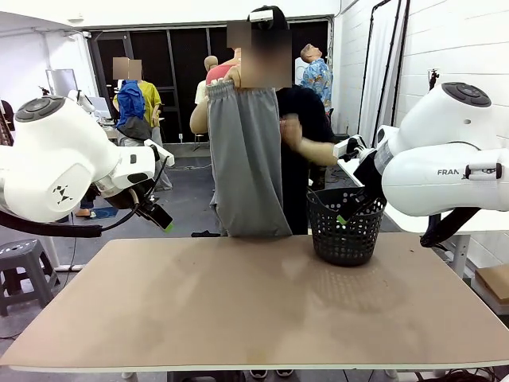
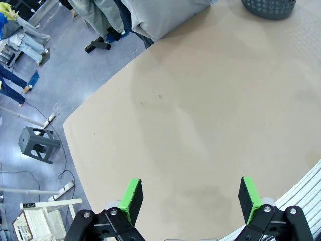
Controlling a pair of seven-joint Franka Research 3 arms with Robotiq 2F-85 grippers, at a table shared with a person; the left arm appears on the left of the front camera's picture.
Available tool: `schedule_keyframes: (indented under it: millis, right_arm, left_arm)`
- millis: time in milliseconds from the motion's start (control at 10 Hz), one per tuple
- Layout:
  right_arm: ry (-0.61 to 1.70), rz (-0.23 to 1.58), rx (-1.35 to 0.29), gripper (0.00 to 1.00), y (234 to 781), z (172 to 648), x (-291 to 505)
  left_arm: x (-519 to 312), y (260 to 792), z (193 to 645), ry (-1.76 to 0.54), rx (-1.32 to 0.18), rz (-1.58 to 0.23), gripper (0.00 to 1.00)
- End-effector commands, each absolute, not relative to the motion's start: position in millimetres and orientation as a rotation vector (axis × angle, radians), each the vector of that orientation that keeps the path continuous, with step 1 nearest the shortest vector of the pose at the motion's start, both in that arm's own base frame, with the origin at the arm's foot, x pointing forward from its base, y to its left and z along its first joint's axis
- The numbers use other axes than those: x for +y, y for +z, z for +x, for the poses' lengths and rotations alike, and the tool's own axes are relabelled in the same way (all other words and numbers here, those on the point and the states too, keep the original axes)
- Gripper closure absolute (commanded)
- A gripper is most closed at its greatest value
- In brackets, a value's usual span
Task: Fold the training pants.
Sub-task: Grab both ends of the Training pants handed by a person.
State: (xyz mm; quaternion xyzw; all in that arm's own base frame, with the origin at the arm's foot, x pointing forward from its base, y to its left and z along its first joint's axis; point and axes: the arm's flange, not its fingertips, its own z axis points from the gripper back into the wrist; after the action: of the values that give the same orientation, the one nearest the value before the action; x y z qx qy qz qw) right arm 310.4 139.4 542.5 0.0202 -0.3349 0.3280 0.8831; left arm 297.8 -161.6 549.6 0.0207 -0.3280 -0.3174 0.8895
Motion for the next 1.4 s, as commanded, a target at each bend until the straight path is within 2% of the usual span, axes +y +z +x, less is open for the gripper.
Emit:
schedule_keyframes:
  millis: [0, 1300]
  right_arm:
    - [0.683, 0.042, -0.697, 0.00, 541.5, 311.4, 139.7]
    - [0.683, 0.042, -0.697, 0.00, 541.5, 311.4, 139.7]
  left_arm:
    - [-160.6, 549.4, 300.2, -0.673, -0.688, 0.040, 0.00]
    - [-160.6, 549.4, 300.2, -0.673, -0.688, 0.040, 0.00]
